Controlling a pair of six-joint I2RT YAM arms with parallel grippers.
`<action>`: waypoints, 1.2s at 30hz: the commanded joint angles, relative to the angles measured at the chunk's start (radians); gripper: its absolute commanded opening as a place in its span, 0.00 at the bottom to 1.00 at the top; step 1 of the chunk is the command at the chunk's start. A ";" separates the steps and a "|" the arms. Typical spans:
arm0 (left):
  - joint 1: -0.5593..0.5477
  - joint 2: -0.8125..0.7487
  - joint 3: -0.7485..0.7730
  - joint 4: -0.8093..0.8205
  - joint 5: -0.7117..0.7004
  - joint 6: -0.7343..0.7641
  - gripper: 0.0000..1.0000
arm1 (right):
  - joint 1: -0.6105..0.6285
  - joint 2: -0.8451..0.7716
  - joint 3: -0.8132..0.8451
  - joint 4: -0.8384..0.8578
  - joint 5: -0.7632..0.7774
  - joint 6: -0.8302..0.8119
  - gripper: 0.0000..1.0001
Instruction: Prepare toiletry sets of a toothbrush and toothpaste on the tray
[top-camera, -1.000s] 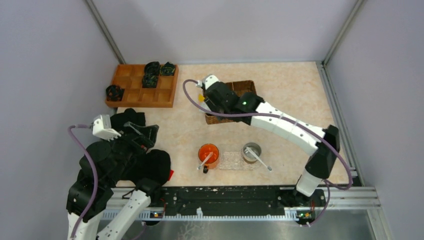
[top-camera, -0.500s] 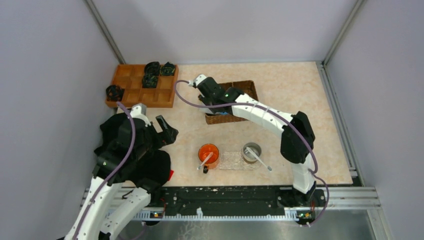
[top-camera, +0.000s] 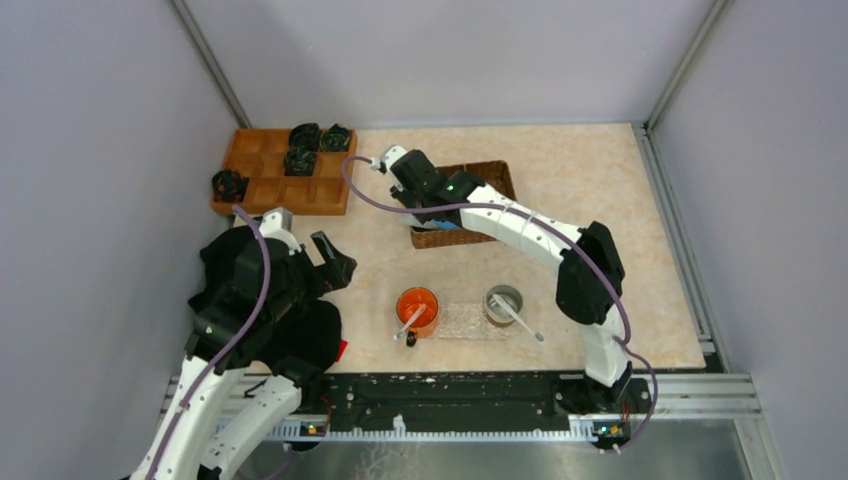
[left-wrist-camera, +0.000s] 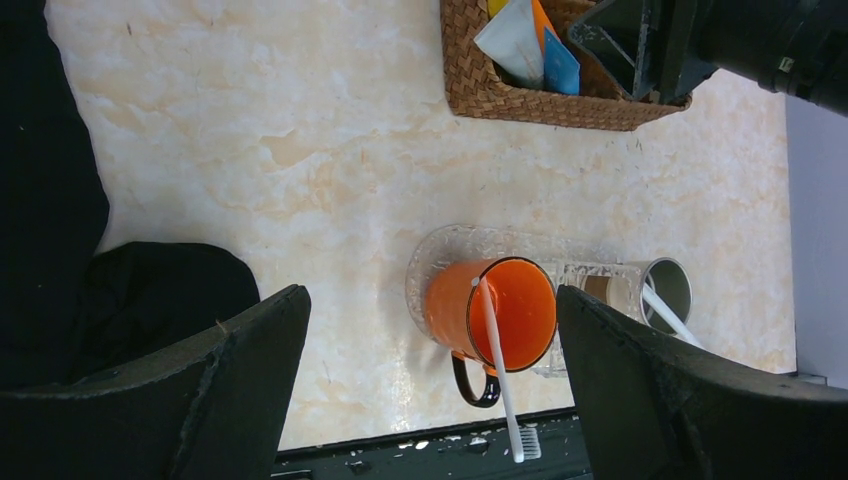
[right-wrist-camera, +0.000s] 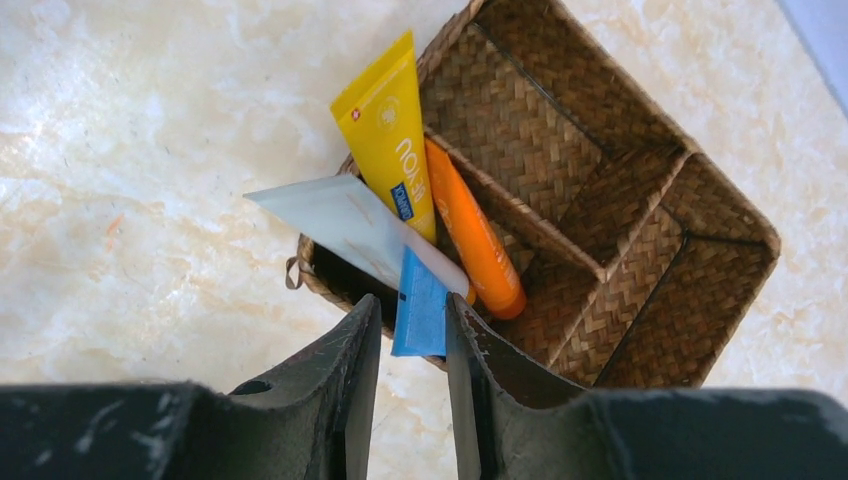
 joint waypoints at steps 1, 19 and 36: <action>0.002 0.002 -0.013 0.026 0.008 0.017 0.99 | -0.005 -0.013 -0.038 0.032 -0.025 0.016 0.30; 0.002 -0.024 -0.007 0.002 -0.013 0.019 0.99 | -0.034 0.109 0.062 -0.029 0.032 0.038 0.12; 0.002 -0.015 -0.030 0.030 0.007 0.010 0.99 | -0.037 -0.237 -0.058 0.114 0.133 0.047 0.00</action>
